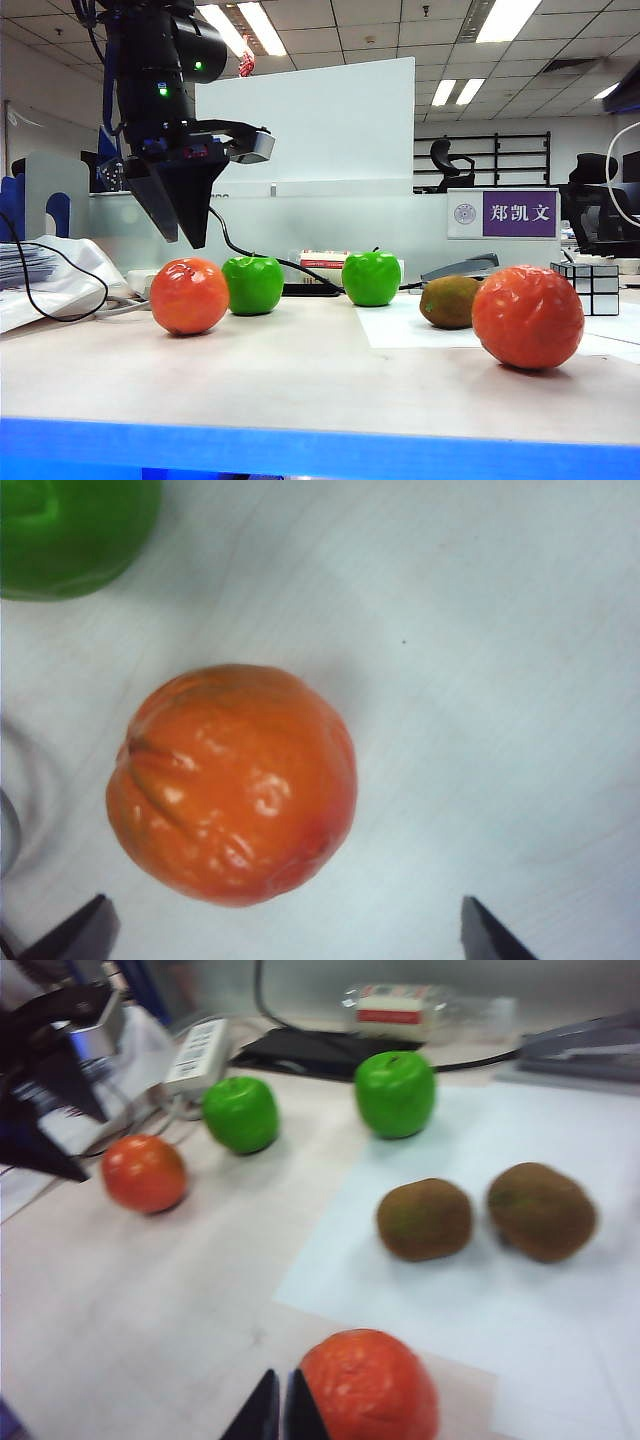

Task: Put the same fruits together.

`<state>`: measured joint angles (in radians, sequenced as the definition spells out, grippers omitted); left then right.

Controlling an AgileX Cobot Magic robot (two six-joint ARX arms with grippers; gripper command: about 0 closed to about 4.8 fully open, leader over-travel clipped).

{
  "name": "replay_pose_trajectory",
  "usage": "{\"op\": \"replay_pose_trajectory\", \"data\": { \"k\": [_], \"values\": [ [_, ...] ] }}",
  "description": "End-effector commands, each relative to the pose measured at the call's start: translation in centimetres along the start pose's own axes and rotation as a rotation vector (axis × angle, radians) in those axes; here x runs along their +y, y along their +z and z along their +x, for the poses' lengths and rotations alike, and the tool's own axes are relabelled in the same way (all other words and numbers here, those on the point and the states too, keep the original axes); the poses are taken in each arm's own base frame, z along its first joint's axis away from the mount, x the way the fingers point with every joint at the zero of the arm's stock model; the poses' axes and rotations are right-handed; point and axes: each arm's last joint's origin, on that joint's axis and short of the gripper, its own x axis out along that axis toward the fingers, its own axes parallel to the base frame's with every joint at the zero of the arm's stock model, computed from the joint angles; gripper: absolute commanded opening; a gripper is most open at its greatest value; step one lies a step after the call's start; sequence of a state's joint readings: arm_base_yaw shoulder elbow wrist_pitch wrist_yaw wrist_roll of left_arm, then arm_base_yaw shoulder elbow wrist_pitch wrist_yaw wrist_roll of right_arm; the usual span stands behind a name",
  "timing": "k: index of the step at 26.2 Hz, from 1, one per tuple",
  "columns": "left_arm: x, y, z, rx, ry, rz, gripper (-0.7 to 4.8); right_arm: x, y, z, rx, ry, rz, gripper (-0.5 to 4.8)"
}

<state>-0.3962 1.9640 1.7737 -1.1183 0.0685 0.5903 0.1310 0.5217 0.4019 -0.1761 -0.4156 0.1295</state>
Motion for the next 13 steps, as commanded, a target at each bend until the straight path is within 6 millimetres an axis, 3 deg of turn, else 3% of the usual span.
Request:
{"op": "replay_pose_trajectory", "data": {
  "k": [1,13],
  "values": [
    [0.0,0.0,-0.4,-0.003,0.008,0.005,4.79,0.1,0.2,0.3,0.0,0.066,-0.008,0.22],
    [0.8,-0.6,-0.1,0.005,-0.005,0.002,4.79,1.2,0.2,0.8,0.003,0.125,-0.057,0.22]
  ]
}}
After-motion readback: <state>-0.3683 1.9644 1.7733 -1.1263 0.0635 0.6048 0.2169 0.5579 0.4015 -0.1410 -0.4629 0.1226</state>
